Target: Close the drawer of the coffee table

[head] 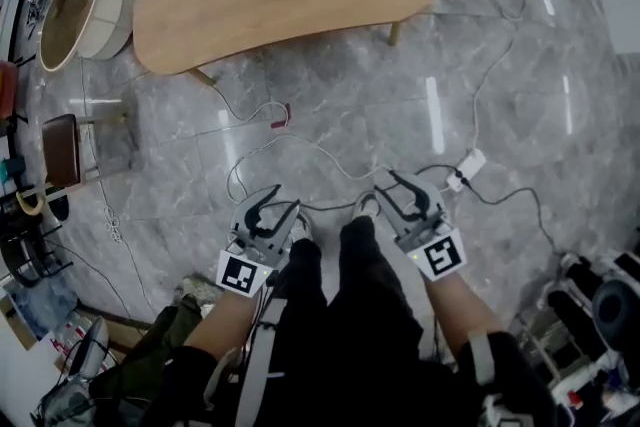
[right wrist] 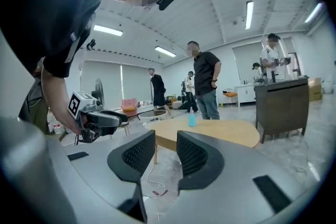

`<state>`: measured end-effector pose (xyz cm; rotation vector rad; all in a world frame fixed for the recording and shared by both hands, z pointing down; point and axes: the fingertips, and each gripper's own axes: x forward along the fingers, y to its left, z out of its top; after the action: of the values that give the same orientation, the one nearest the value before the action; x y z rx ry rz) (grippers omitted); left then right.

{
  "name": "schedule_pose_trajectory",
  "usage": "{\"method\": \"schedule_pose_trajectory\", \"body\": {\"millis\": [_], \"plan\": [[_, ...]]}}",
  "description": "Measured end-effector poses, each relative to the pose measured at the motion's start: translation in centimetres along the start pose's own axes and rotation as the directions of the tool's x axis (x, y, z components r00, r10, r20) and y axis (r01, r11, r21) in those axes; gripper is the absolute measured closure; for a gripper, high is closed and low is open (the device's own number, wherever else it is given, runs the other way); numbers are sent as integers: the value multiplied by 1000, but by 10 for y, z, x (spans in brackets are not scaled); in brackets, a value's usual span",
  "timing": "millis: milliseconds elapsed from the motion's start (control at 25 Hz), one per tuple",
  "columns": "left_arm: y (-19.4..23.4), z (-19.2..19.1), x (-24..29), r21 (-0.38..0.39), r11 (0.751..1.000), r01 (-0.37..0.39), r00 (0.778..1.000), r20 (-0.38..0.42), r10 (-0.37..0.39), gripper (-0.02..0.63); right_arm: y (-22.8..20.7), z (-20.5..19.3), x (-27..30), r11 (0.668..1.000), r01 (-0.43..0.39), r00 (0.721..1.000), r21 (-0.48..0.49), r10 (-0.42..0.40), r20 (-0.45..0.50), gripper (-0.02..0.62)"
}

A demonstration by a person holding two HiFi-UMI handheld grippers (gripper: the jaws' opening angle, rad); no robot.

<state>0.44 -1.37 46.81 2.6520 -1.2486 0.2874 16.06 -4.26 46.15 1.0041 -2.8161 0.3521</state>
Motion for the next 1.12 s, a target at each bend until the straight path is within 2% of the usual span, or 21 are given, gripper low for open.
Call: {"method": "schedule_pose_trajectory", "body": {"millis": [80,200,320,520,680,720,800,960,1120], "plan": [[-10,24,-9,-4,999,49,998,31,-49,451,16,31,-6,1000,19,999,-16,-19,35,483],[-17,62,-31,34,994,108,992,58,-110,451,50,73,-14,997,53,996,-58,-49,69,483],[-16,107,-57,52,990,135,986,94,-139,451,87,114,-16,993,79,993,-90,-70,91,483],[-19,176,-110,92,981,172,975,128,-183,455,150,183,-17,992,100,987,-82,-89,134,485],[-24,227,-151,111,980,163,968,174,-181,490,192,235,-24,989,87,985,-123,-67,159,489],[-27,238,-159,122,979,162,967,176,-182,523,201,247,-28,987,85,986,-135,-63,156,540],[-35,261,-172,138,976,167,965,181,-191,580,213,269,-38,985,79,985,-155,-54,161,576],[-62,296,-183,153,969,196,956,191,-224,598,229,299,-60,982,44,988,-182,-15,154,584],[-94,314,-178,146,959,242,947,181,-266,600,235,315,-84,982,6,987,-191,25,160,584]]}}
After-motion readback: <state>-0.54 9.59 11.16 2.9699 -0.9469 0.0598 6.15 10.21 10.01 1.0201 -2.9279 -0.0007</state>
